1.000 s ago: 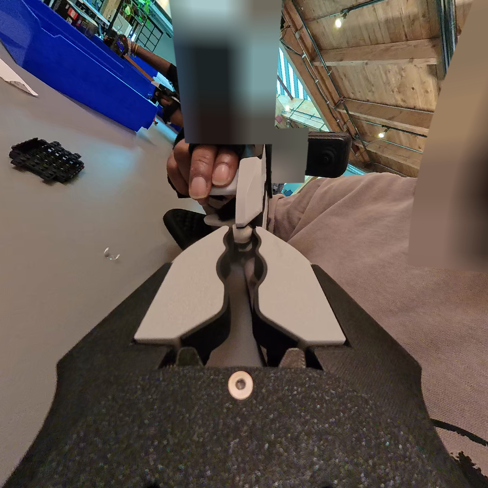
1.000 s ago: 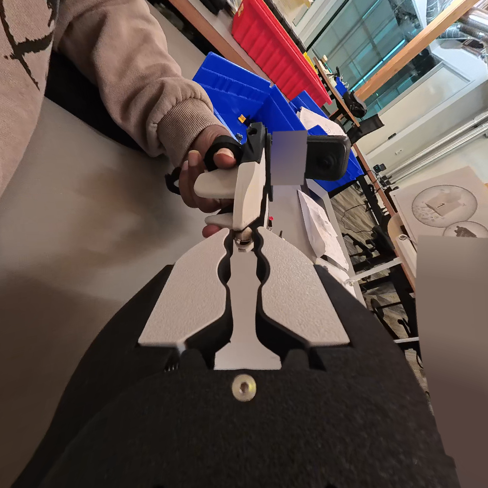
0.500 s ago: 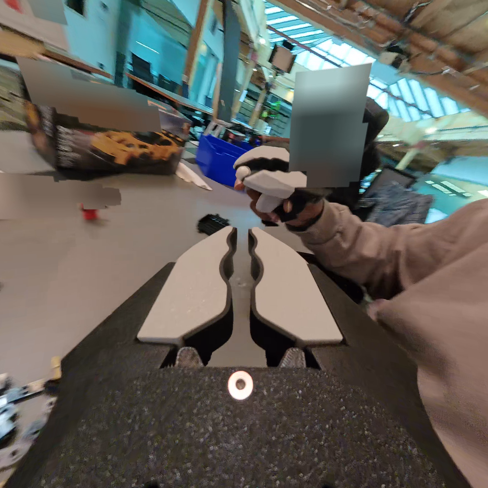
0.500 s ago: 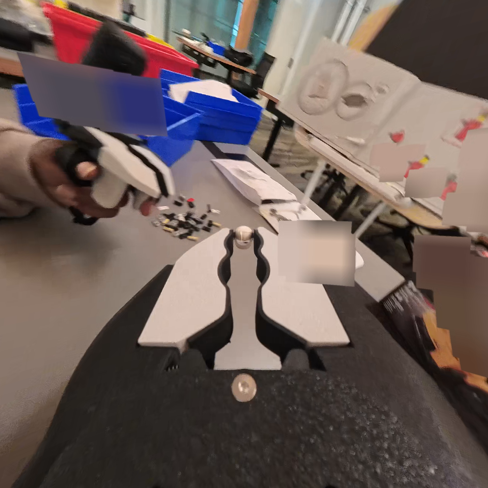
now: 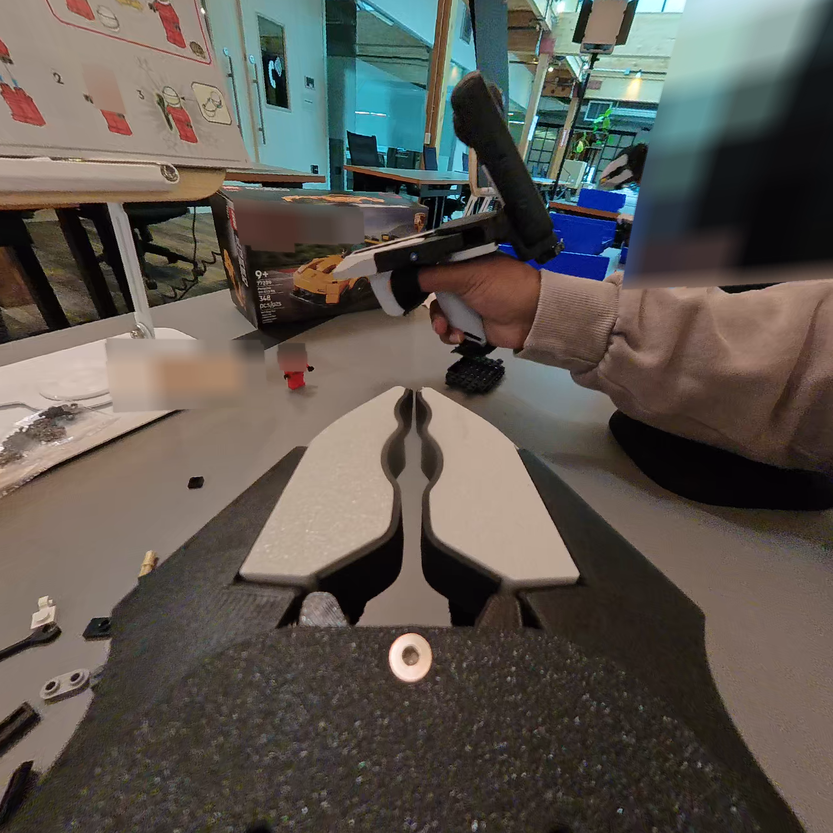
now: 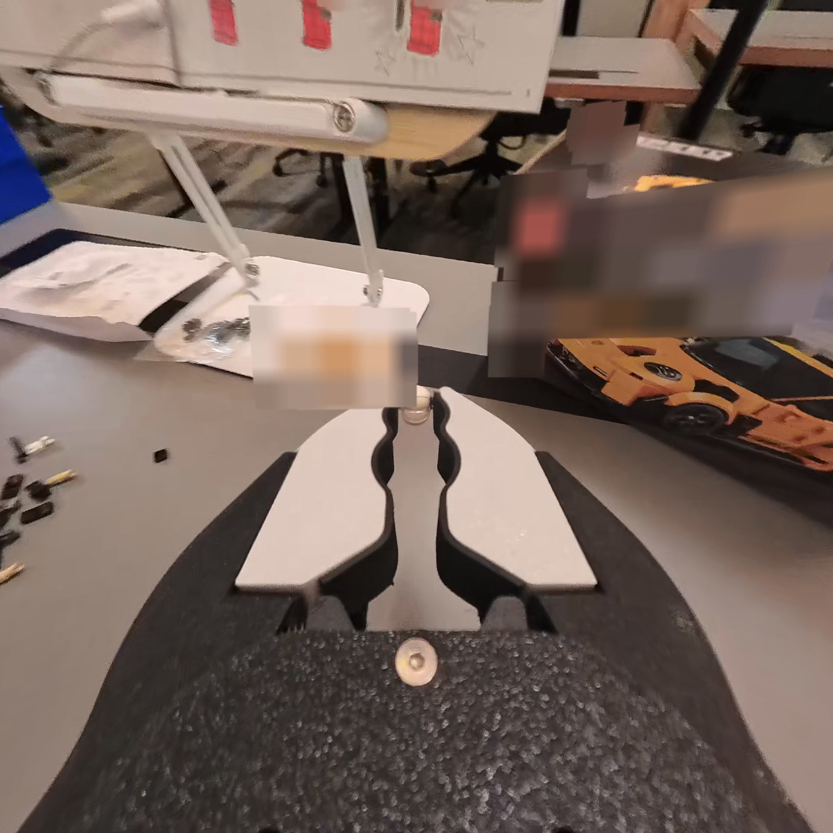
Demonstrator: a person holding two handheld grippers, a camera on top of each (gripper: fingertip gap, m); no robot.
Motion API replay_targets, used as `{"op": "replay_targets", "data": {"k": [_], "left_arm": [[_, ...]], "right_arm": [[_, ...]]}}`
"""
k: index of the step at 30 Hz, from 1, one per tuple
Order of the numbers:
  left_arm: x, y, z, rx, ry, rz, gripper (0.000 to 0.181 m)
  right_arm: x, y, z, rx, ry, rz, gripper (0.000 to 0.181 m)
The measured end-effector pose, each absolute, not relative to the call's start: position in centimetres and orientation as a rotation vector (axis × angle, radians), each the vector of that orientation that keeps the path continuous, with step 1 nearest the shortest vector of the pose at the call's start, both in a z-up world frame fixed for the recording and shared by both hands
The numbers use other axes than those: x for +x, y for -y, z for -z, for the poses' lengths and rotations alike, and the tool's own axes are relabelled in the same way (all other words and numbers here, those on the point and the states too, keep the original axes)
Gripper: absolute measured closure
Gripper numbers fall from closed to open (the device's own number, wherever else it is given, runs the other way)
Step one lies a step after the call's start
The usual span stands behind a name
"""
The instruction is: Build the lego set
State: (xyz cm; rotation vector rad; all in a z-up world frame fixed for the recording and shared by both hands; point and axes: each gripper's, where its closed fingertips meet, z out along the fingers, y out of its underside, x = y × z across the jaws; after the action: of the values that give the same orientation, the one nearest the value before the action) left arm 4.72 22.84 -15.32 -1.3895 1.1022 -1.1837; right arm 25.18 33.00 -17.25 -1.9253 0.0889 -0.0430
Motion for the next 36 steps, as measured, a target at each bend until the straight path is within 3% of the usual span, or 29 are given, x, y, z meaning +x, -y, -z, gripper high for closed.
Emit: {"op": "replay_targets", "data": {"k": [22, 27, 30, 36], "left_arm": [[5.3, -21.9, 16.3, -1.332, -1.225, 1.057, 0.181], [5.3, -21.9, 16.5, -1.341, -1.231, 1.061, 0.181], [5.3, -21.9, 16.6, -1.344, -1.237, 1.057, 0.181], [5.4, -21.8, 16.9, -1.349, -1.249, 1.054, 0.181]], "right_arm": [[28.2, -35.6, 27.5, -2.314, -0.171, 0.251, 0.166], [28.2, -34.8, 27.6, -2.382, -0.165, 0.201, 0.163], [27.9, -34.2, 27.3, -2.445, -0.163, 0.086, 0.15], [29.4, -34.6, 20.6, -2.221, -0.19, -0.1, 0.147]]}}
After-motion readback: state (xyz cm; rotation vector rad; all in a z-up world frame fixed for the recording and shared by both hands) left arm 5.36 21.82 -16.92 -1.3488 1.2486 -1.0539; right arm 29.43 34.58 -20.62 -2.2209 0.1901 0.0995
